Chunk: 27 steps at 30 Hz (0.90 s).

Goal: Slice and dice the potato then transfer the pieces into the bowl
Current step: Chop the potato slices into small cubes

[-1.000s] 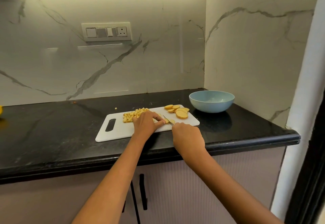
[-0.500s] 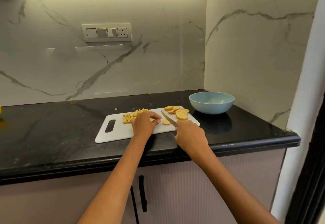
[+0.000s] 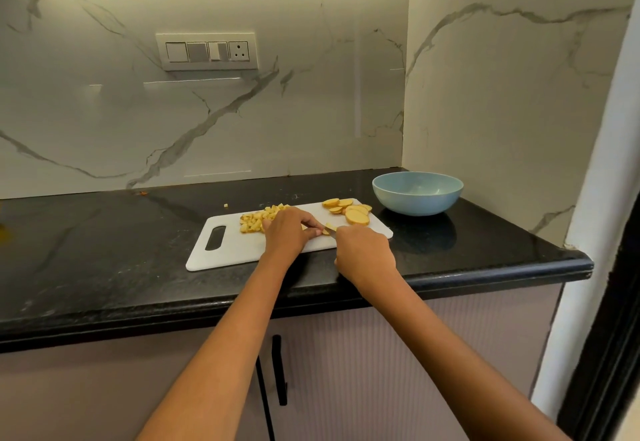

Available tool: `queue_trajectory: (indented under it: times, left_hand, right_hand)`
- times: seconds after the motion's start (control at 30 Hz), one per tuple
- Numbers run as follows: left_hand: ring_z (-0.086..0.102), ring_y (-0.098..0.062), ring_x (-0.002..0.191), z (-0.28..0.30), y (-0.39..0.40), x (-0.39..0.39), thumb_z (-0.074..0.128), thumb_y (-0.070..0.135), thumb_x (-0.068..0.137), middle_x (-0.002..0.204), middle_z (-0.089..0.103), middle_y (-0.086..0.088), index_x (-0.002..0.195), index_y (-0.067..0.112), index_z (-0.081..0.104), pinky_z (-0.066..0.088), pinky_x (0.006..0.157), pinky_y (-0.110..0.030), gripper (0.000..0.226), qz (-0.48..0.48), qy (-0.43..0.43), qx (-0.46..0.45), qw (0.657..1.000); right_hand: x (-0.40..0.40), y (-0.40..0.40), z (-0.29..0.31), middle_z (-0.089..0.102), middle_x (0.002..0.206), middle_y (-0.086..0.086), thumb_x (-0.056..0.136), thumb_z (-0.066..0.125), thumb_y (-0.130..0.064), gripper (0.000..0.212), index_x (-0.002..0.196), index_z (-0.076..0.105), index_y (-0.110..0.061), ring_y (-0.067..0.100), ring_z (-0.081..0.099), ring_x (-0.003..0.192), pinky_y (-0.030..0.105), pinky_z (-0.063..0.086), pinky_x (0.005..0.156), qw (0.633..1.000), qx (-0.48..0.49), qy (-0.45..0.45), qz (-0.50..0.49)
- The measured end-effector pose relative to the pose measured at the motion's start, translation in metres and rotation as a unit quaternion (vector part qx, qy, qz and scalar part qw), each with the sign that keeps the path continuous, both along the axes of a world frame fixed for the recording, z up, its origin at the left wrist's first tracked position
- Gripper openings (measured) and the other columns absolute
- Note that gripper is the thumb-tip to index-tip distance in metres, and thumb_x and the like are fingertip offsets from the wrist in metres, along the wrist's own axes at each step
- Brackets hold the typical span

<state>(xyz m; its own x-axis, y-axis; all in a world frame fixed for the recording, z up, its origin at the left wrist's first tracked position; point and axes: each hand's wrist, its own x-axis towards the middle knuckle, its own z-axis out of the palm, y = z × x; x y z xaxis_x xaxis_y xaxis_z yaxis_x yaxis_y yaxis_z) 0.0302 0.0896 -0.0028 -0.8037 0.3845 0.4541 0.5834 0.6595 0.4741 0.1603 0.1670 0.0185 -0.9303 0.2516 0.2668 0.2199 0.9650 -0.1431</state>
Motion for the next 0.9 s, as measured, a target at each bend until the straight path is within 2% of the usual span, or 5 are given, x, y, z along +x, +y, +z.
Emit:
queue_trajectory:
  times: [0.37,0.6,0.7,0.8,0.9]
  left_hand:
    - [0.054,-0.014,0.105,-0.001,0.002,0.0,0.066,0.026,0.084,0.104,0.068,0.008,0.092,0.026,0.073,0.029,0.097,-0.043,0.011,0.013,0.012,-0.012,1.0]
    - [0.056,-0.015,0.097,-0.004,0.002,-0.002,0.069,0.021,0.082,0.1,0.068,0.006,0.088,0.022,0.071,0.035,0.097,-0.042,0.006,0.005,0.013,0.017,1.0]
    - [0.057,-0.017,0.101,-0.005,0.005,-0.006,0.066,0.01,0.084,0.109,0.067,0.003,0.101,0.021,0.07,0.04,0.097,-0.041,0.021,-0.048,0.014,0.008,0.999]
    - [0.052,-0.018,0.118,-0.005,0.008,-0.007,0.053,-0.01,0.086,0.125,0.061,-0.002,0.117,0.015,0.065,0.04,0.099,-0.025,0.041,-0.125,-0.004,-0.017,0.992]
    - [0.051,-0.02,0.12,-0.005,0.009,-0.011,0.043,-0.014,0.088,0.13,0.057,-0.005,0.121,0.016,0.062,0.042,0.098,-0.027,0.049,-0.143,-0.028,-0.052,0.988]
  right_hand:
    - [0.0,-0.001,-0.003,0.059,0.114,0.009,0.097,0.048,-0.014,0.024,0.12,0.054,-0.008,0.021,0.06,0.099,0.028,0.047,0.08,1.0,0.0,-0.01,-0.001]
    - [-0.011,0.036,-0.009,0.059,0.091,0.003,0.097,0.043,-0.023,0.024,0.105,0.063,-0.012,0.016,0.055,0.082,0.028,0.046,0.071,0.982,-0.183,0.053,-0.021]
    - [-0.012,0.04,-0.009,0.06,0.093,0.003,0.098,0.044,-0.021,0.026,0.112,0.063,-0.012,0.015,0.056,0.081,0.028,0.047,0.072,0.973,-0.208,0.098,-0.019]
    - [-0.014,0.042,-0.009,0.063,0.102,0.007,0.099,0.043,-0.019,0.03,0.121,0.06,-0.011,0.019,0.059,0.085,0.034,0.051,0.078,0.957,-0.241,0.157,-0.028]
    - [-0.017,0.044,-0.011,0.065,0.105,0.009,0.099,0.043,-0.018,0.031,0.125,0.059,-0.012,0.02,0.061,0.087,0.038,0.052,0.081,0.95,-0.254,0.179,-0.027]
